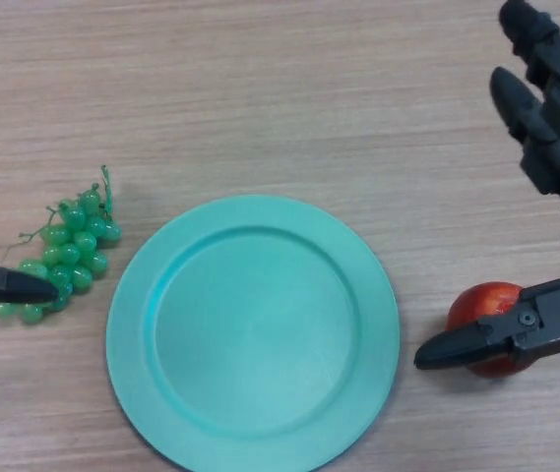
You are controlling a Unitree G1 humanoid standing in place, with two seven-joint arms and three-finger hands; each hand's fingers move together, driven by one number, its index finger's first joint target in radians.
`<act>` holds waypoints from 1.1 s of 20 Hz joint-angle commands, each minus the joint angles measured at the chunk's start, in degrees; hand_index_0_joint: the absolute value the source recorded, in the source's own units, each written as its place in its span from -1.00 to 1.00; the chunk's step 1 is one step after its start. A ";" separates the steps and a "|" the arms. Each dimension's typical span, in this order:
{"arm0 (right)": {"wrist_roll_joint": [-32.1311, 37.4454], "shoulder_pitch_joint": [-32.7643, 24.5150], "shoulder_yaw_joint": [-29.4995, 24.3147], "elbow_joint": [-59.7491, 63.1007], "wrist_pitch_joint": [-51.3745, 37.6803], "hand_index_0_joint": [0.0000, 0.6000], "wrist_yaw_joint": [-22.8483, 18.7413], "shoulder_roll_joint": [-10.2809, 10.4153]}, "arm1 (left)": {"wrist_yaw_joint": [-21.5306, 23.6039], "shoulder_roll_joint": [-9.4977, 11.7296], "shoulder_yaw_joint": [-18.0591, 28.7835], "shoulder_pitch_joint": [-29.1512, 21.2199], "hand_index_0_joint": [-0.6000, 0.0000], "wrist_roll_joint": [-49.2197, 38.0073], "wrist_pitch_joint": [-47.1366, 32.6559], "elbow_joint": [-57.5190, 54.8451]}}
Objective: Pick up the green grapes and place it on the plate
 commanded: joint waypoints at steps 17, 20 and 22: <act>4.12 -0.01 -8.40 -1.43 -9.19 -1.00 1.14 -0.46 | 9.55 5.86 -5.01 -6.02 -0.98 27.63 -23.41 21.62; 5.22 0.43 -9.21 -1.62 -9.35 -1.00 0.70 -0.56 | 12.52 6.93 -4.87 -5.97 -1.00 30.64 -25.41 23.30; 5.61 0.60 -9.36 -1.81 -9.24 -1.00 0.31 -0.61 | 12.05 7.04 -3.65 -5.14 -1.00 28.73 -26.27 22.33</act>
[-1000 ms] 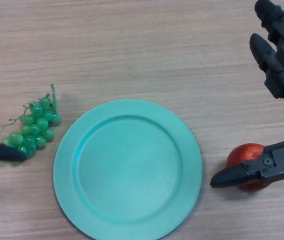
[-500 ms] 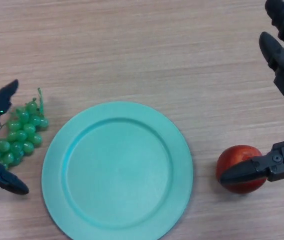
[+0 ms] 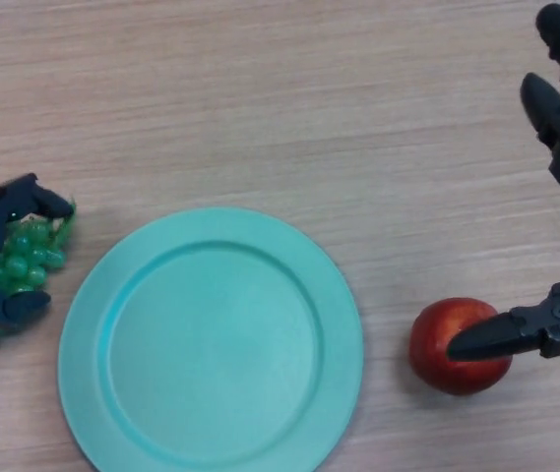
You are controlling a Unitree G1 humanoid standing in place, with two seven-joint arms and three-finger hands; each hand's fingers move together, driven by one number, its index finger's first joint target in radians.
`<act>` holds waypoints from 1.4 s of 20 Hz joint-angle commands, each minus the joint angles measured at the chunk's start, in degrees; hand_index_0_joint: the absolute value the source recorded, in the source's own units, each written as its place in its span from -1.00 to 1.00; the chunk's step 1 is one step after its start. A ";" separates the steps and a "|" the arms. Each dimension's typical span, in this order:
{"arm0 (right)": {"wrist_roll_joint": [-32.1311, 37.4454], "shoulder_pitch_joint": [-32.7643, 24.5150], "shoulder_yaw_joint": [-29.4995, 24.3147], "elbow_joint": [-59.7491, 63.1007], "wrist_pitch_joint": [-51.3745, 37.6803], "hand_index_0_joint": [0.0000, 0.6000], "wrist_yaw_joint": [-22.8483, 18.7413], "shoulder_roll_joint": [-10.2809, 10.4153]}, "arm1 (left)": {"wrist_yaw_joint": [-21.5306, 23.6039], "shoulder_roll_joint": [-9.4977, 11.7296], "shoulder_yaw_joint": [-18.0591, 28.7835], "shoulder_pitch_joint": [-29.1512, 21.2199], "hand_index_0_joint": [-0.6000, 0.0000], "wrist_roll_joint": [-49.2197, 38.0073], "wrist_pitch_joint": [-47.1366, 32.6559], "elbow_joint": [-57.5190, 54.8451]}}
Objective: Pick up the green grapes and place it on the plate
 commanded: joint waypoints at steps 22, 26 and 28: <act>1.41 -1.81 -0.36 -4.69 -6.68 -1.00 -3.62 -1.04 | -24.27 -1.17 13.37 5.60 -1.00 -41.73 63.39 -66.42; 1.14 -1.50 -0.14 -4.70 -7.29 -1.00 -3.71 -1.23 | -23.88 -4.78 11.86 6.00 -0.34 -36.41 57.12 -65.35; 0.59 -1.31 0.16 -4.70 -7.48 -1.00 -3.56 -1.01 | -23.89 -5.80 10.70 6.86 0.50 -34.98 54.60 -64.64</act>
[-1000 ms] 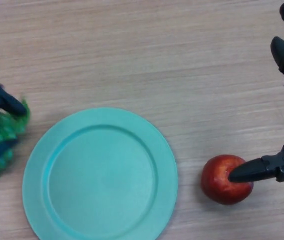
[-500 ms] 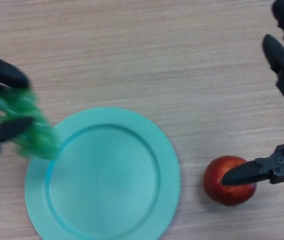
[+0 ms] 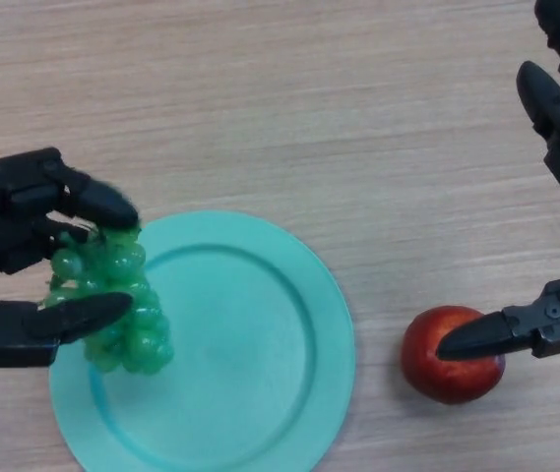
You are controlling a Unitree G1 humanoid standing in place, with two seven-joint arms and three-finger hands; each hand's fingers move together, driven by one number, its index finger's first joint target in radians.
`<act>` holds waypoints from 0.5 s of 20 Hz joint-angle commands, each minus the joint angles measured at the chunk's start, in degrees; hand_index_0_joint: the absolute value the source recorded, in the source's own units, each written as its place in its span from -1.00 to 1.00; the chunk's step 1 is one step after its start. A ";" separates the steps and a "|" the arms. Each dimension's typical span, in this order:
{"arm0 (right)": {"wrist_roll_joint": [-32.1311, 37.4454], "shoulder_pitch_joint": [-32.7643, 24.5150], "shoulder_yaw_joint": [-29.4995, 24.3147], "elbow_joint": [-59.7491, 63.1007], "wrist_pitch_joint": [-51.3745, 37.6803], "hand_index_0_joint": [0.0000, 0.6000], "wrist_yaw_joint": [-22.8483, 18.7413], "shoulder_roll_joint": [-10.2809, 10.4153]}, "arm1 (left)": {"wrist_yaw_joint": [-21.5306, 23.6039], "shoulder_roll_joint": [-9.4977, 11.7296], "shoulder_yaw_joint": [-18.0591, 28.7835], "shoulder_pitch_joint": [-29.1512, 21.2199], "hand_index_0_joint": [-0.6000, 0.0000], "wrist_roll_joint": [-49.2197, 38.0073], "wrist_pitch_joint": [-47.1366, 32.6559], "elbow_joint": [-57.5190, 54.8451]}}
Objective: Pick up the green grapes and place it on the plate
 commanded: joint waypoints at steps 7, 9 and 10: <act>-1.08 -1.57 -0.28 -3.23 -6.72 -1.00 -2.08 -1.65 | -7.37 -0.59 1.00 2.47 1.00 10.94 -14.58 -1.52; -1.80 -1.99 0.20 -3.23 -6.35 -1.00 -1.88 -1.54 | -6.90 -1.24 2.51 1.85 1.00 8.81 -12.46 -2.66; -2.04 -1.91 0.54 -3.23 -6.40 -1.00 -1.88 -1.53 | -5.19 -2.07 2.72 1.75 1.00 7.72 -12.99 -2.65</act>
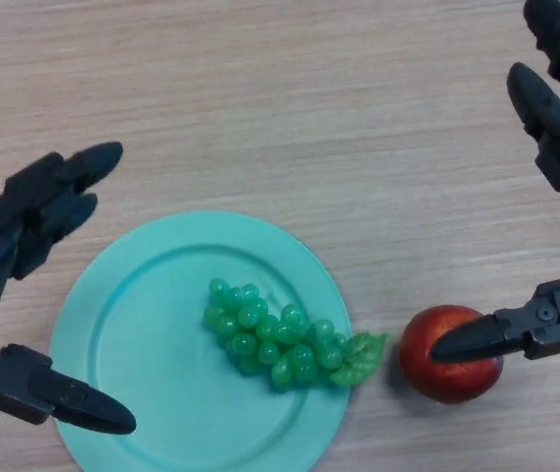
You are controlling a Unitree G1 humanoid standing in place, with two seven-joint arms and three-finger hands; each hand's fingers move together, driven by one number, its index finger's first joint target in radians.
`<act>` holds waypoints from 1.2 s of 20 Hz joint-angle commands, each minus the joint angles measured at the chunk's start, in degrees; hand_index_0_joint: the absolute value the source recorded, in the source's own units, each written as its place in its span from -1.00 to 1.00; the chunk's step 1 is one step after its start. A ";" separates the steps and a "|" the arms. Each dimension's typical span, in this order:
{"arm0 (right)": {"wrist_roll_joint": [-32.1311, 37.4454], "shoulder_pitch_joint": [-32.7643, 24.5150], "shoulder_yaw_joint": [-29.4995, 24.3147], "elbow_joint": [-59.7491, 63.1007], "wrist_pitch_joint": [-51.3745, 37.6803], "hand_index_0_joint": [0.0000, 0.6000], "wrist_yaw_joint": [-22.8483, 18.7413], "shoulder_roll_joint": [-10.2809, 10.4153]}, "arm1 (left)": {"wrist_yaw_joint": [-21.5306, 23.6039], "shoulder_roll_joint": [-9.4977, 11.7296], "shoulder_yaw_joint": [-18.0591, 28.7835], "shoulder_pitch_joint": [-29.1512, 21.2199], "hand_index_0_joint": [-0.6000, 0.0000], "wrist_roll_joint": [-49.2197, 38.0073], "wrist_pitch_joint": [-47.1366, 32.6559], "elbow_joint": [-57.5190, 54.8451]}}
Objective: Pick up the green grapes and place it on the plate
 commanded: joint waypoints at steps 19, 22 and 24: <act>1.34 -6.29 1.16 -3.23 -4.42 -1.00 -6.21 -3.46 | 36.80 2.44 11.62 -0.71 1.00 -44.72 -19.02 -0.09; 2.98 -6.48 0.85 -3.23 -4.53 -1.00 -7.13 -4.02 | 37.65 2.92 11.62 -0.91 1.00 -44.09 -18.89 -0.19; 4.14 -6.37 0.85 -3.23 -4.83 -1.00 -8.09 -4.14 | 36.74 3.81 11.80 -1.21 1.00 -42.62 -18.16 -0.59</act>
